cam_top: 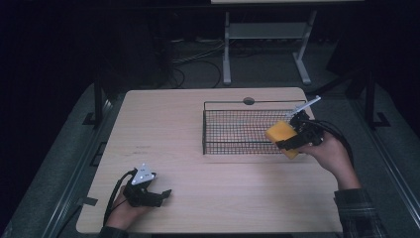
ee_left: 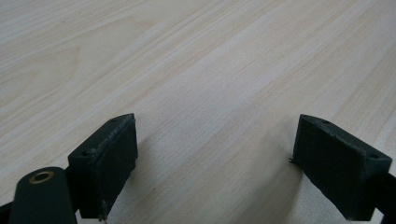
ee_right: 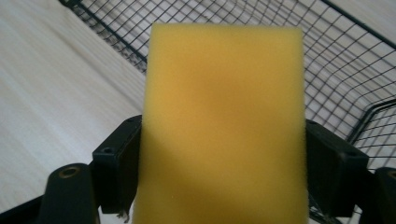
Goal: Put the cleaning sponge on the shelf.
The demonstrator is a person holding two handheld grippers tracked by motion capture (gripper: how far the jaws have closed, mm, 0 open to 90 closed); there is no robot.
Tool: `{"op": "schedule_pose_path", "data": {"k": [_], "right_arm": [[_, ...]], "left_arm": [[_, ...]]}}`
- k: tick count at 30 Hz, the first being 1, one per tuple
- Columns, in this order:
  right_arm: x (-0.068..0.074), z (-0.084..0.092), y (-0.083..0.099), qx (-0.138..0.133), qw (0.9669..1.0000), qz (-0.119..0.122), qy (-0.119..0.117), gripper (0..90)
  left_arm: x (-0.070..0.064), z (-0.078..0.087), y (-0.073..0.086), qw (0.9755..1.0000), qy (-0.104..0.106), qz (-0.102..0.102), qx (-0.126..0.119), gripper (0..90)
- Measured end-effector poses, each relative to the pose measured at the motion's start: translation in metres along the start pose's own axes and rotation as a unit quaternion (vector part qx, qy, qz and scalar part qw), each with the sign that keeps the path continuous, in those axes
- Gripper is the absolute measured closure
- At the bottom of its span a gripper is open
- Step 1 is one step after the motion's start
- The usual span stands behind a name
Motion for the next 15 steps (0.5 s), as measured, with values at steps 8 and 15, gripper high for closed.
{"op": "schedule_pose_path", "data": {"k": [8, 15], "right_arm": [[-0.02, -0.003, -0.009, -0.002, 0.9997, -0.017, 0.014, 22.5], [-0.035, -0.008, -0.014, -0.002, 0.9991, -0.031, 0.028, 22.5]], "left_arm": [[0.0, 0.0, 0.0, 1.0, 0.0, 0.0, 0.0, 13.0], [0.0, 0.0, 0.0, 1.0, 0.0, 0.0, 0.0, 13.0]]}}
Point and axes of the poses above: each handheld gripper's, and its own axes: z roughly backward along the jaws, y roughly out of its underside, x roughly to its left, the point moved 3 cm from there along -z, roughly forward along the jaws, and after that the axes turned 5 degrees about -x, right-handed, at the moved point
